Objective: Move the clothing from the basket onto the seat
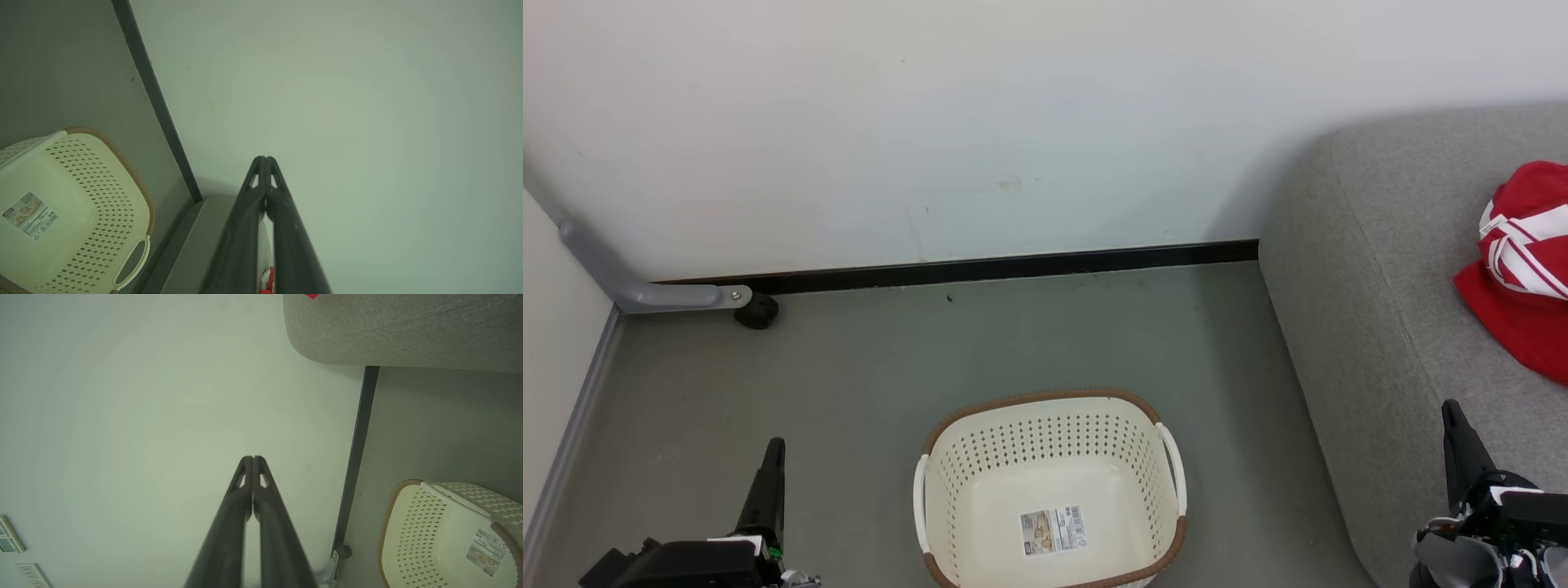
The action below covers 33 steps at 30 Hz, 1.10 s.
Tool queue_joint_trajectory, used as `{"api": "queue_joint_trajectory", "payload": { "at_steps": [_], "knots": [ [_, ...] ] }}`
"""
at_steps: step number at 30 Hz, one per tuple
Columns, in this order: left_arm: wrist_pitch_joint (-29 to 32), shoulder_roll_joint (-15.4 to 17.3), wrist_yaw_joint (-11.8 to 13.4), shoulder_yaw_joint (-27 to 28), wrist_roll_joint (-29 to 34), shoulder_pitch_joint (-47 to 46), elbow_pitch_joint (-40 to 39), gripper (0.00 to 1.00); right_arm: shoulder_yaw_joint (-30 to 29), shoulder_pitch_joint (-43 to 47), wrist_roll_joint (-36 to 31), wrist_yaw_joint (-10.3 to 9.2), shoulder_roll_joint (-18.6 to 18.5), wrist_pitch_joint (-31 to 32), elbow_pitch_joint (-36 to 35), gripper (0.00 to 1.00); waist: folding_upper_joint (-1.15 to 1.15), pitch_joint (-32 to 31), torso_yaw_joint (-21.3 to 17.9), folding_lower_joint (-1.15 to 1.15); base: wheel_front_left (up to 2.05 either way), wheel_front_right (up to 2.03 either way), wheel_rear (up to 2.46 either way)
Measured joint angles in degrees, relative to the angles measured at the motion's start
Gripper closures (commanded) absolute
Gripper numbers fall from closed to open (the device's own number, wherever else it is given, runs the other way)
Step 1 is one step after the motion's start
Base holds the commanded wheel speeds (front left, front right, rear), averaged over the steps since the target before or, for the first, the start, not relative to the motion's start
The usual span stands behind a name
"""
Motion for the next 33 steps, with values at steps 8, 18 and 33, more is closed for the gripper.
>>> {"api": "queue_joint_trajectory", "payload": {
  "at_steps": [8,18,33],
  "knots": [
    [0.00,-0.01,0.00,-0.01,0.00,0.00,-0.01,1.00,0.00,0.00,0.00,0.00,0.01,0.00,-0.03,1.00,0.00,0.00,0.00,0.00,0.00,0.00,0.00],
    [0.00,-0.02,0.00,-0.01,-0.90,0.00,-0.07,1.00,0.00,0.01,0.01,0.00,0.02,0.00,-0.08,1.00,0.00,0.01,0.00,0.00,0.00,0.00,0.00],
    [0.00,-0.03,0.00,-0.01,-0.91,0.00,-0.15,1.00,0.00,0.02,0.05,0.00,0.02,0.00,-0.11,1.00,0.00,0.01,0.00,0.00,0.00,0.00,0.00]
  ]
}}
